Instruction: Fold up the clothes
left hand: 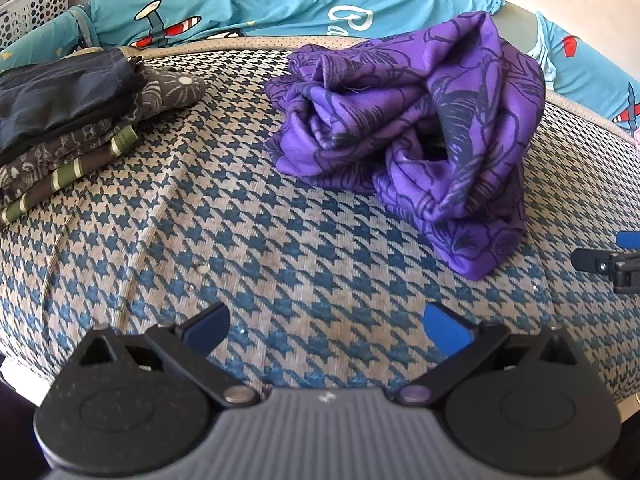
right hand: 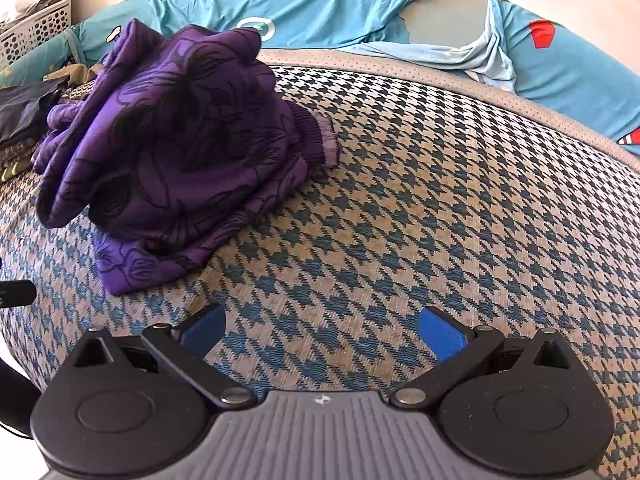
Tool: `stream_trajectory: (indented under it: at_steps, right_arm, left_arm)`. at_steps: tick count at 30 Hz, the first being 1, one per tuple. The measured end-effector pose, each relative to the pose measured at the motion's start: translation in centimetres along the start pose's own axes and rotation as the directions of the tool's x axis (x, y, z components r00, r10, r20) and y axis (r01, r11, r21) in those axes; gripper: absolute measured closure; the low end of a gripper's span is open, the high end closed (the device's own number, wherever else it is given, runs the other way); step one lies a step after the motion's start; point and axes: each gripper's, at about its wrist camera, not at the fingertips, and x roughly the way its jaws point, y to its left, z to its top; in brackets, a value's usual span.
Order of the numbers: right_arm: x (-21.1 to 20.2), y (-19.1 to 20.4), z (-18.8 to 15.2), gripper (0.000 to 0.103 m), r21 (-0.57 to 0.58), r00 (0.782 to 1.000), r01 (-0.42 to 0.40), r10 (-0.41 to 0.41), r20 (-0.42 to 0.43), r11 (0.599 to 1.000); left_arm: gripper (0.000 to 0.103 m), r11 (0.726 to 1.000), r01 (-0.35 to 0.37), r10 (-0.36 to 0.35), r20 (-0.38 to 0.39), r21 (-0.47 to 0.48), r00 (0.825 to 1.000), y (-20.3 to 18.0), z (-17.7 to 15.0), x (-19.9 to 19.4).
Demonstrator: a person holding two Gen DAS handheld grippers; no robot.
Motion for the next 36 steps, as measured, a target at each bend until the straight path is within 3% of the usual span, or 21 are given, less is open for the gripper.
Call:
stream_trajectory:
  at_steps: [11,18,36]
  right_arm:
    - [-0.4,1.5,0.1,0.0,-0.019,1.0,-0.02,0.02,0.0,1.0]
    - [-0.5,2.5,-0.3,0.0,-0.063,0.998,-0.063,0.063,0.006,0.996]
    - [-0.9,1.8,-0.8,0.0,0.044,0.994,-0.098,0.095,0.055,0.994]
  left_arm:
    - [0.0,0.999,-0.043,0.043,-0.013,0.0,0.999,-0.9,-0.1,0.0]
    - [0.0,1.0,-0.002,0.002,-0.026,-0.013,1.0,-1.5,-0.1,-0.1]
    - [0.0,1.0,-0.012,0.012,-0.078,0.005,0.997,-2.5,-1.9,-0.4]
